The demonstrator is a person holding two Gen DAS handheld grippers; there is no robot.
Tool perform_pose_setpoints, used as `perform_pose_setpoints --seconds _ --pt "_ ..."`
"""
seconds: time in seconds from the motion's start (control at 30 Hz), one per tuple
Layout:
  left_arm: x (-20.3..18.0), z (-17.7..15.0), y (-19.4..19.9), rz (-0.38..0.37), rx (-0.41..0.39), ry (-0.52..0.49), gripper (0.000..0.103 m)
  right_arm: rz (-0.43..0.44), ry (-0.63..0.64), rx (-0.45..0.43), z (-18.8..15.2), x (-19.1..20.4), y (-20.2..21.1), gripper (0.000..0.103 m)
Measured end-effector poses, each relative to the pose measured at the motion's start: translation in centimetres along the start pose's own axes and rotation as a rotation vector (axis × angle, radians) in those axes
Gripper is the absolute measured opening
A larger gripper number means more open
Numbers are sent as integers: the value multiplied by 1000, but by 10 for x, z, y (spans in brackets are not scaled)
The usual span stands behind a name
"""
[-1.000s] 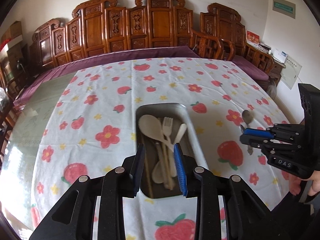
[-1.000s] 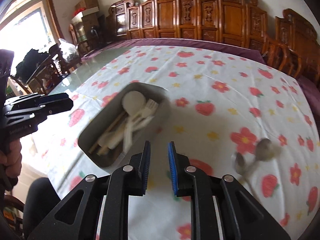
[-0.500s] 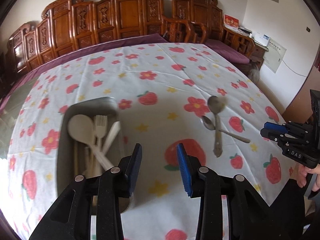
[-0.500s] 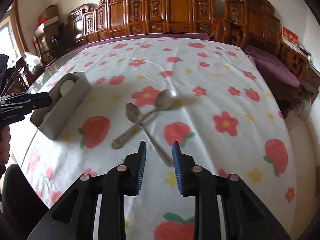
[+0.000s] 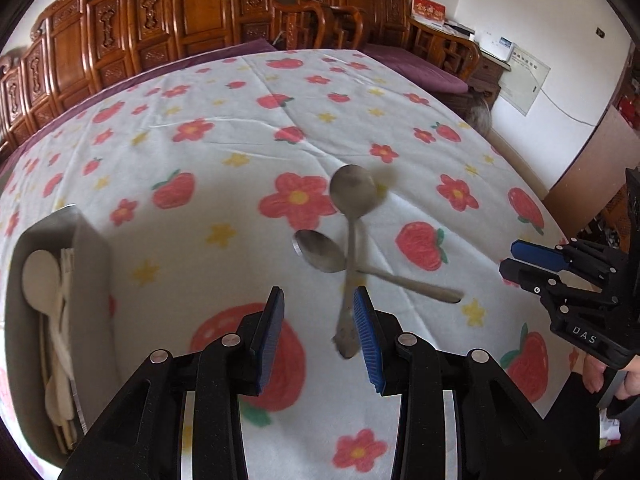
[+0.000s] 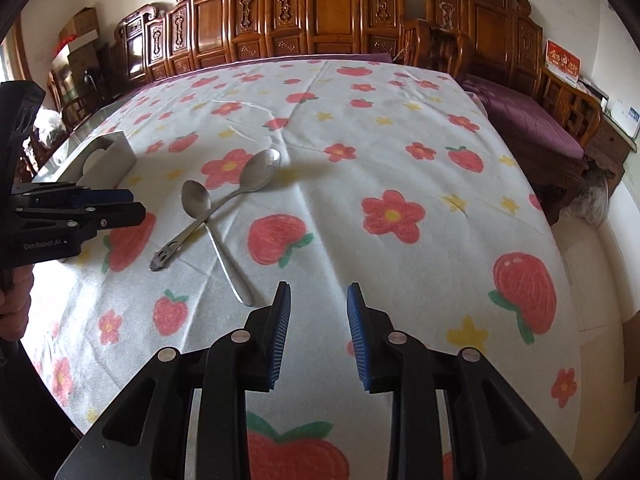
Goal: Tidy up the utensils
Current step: 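Move the left gripper to the steel spoons and grasp one by its handle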
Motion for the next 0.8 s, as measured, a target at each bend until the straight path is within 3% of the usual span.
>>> perform_pose_setpoints --seconds 0.13,0.23,0.8 --pt "-13 6 -18 -16 21 -19 25 2 -19 -8 1 -7 1 32" --pt "-20 8 -30 -34 46 -21 12 8 -23 -9 2 -7 1 32" --pt "-25 12 -54 65 97 -87 12 41 -47 -17 6 -5 5 32"
Point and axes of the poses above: each gripper's, at about its wrist camera, not at the fingertips, and y roughly against the way its jaws point, x to its left, z to its top, the point moved 7 cm from there along -y, roughly the way its jaws point
